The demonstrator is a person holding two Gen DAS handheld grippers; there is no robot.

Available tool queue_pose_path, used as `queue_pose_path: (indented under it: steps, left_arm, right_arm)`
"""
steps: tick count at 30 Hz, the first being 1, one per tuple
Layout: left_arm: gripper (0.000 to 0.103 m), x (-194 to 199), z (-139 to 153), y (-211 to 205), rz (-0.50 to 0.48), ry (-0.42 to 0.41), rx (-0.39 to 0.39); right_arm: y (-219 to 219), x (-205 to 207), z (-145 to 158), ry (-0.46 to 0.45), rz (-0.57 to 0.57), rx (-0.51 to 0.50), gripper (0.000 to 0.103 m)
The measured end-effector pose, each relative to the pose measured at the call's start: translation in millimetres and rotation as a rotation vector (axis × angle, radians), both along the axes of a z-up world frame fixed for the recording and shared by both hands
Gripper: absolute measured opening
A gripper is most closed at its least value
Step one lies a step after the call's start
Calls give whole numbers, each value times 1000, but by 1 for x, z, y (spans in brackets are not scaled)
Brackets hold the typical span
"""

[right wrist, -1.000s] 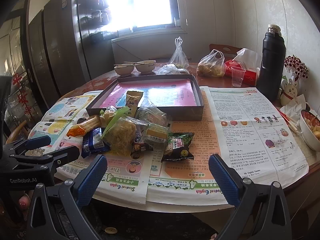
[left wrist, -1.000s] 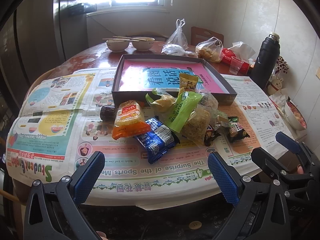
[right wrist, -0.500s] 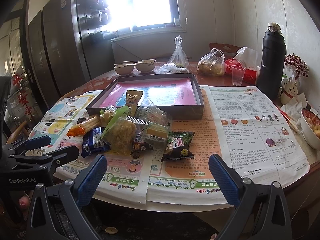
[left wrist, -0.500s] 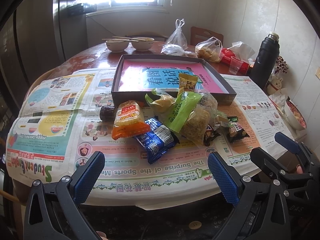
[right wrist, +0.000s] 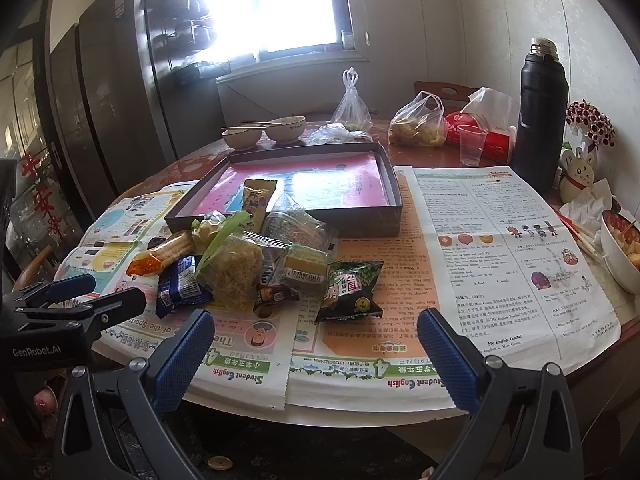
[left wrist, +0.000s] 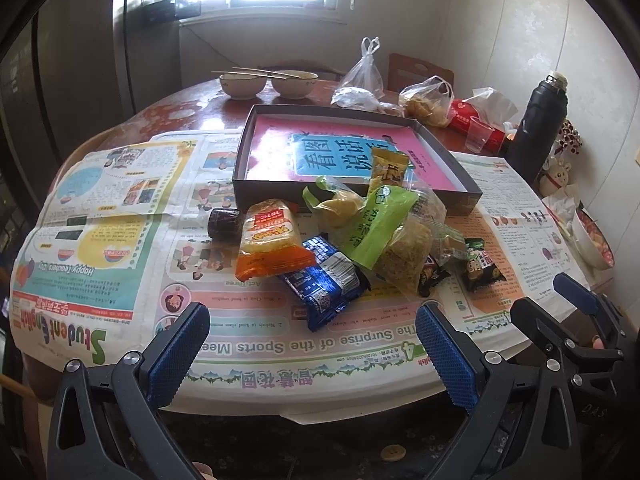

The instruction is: Organize snacks

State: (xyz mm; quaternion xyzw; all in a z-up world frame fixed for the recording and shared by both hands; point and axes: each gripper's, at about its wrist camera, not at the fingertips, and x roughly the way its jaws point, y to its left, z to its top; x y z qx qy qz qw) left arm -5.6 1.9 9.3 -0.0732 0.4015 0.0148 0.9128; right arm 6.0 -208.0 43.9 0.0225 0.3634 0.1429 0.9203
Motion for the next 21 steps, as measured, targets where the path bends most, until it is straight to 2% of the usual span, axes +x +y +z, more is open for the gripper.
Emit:
queue_pose_path:
  steps: [12, 21]
  left_arm:
    - [103, 11, 1, 36, 88, 13, -52]
    - [103, 31, -4, 47, 56, 50, -114]
  right_arm:
    - [-4, 5, -4, 15, -9, 9, 102]
    - [-18, 19, -12, 50, -37, 29, 102]
